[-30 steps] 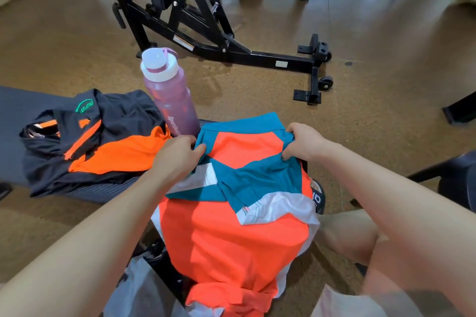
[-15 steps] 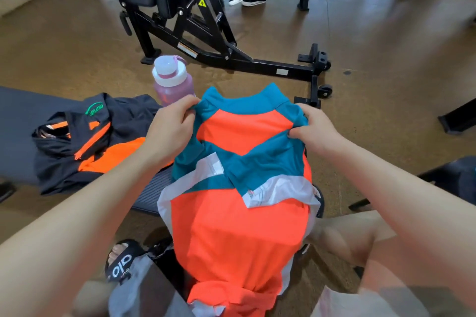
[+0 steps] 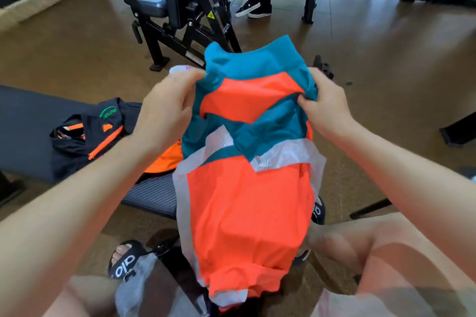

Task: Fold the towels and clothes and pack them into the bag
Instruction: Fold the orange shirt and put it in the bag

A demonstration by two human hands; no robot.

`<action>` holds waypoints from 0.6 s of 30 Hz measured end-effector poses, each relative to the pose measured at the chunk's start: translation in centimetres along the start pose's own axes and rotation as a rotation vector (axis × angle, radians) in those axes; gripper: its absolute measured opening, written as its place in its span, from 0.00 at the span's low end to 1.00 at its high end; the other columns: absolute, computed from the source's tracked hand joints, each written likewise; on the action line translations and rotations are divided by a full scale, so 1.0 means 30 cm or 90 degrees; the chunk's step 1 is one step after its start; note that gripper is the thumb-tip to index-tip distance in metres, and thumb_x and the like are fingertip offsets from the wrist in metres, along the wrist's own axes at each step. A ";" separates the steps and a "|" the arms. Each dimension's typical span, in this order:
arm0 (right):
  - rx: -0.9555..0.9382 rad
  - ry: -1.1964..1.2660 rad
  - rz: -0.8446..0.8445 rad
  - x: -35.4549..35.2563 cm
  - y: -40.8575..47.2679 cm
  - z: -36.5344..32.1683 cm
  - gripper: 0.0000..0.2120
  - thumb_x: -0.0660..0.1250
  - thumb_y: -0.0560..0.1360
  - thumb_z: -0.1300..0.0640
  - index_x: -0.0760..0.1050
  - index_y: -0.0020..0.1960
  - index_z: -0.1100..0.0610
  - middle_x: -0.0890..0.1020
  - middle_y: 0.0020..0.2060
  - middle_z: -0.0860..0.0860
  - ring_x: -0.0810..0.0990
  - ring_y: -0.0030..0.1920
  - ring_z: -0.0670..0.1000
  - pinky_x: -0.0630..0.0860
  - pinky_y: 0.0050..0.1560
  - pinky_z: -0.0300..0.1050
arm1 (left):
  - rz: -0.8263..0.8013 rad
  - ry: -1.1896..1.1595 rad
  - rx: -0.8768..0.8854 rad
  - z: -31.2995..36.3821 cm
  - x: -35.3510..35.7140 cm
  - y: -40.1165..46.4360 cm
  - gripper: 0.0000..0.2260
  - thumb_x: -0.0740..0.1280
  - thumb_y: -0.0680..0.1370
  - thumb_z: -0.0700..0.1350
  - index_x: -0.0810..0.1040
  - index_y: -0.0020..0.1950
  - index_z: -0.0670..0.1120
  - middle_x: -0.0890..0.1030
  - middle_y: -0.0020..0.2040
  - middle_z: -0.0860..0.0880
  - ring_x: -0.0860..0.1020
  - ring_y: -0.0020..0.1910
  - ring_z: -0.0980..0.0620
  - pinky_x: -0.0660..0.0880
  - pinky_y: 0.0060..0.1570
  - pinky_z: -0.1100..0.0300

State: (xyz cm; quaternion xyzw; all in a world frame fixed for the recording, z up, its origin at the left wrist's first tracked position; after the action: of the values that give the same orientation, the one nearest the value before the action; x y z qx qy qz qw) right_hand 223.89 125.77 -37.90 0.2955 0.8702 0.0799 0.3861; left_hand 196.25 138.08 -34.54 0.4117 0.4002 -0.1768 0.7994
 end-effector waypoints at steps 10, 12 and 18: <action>-0.025 -0.113 -0.163 0.129 -0.406 0.211 0.33 0.64 0.71 0.58 0.68 0.76 0.49 0.83 0.54 0.55 0.80 0.56 0.60 0.78 0.52 0.56 | -0.273 0.105 0.134 -0.067 0.143 -0.442 0.02 0.64 0.81 0.52 0.74 0.52 0.57 0.77 0.43 0.53 0.78 0.44 0.46 0.67 0.42 0.55; -0.058 -0.131 -0.204 0.125 -0.441 0.196 0.34 0.66 0.73 0.58 0.65 0.78 0.47 0.83 0.51 0.54 0.80 0.53 0.58 0.77 0.47 0.53 | -0.238 0.163 0.302 -0.039 0.124 -0.485 0.07 0.64 0.80 0.40 0.78 0.54 0.50 0.79 0.45 0.45 0.76 0.42 0.42 0.67 0.46 0.54; -0.320 -0.417 -0.485 0.159 -0.567 0.218 0.42 0.65 0.71 0.56 0.52 0.80 0.41 0.81 0.44 0.48 0.80 0.48 0.56 0.77 0.54 0.54 | -0.316 0.169 0.579 0.033 0.129 -0.656 0.12 0.61 0.80 0.33 0.78 0.58 0.45 0.80 0.50 0.44 0.79 0.44 0.42 0.78 0.54 0.47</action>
State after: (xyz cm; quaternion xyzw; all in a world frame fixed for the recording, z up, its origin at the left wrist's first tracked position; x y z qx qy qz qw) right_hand 218.39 114.10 -51.63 -0.1315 0.7044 0.0435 0.6962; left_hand 187.09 125.69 -47.40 0.6283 0.4666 -0.4622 0.4171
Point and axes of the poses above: each hand's wrist, its own y-axis towards the middle knuckle, its own x-axis out of the palm, z = x × y, the point moved 6 cm from there along y, towards the middle knuckle
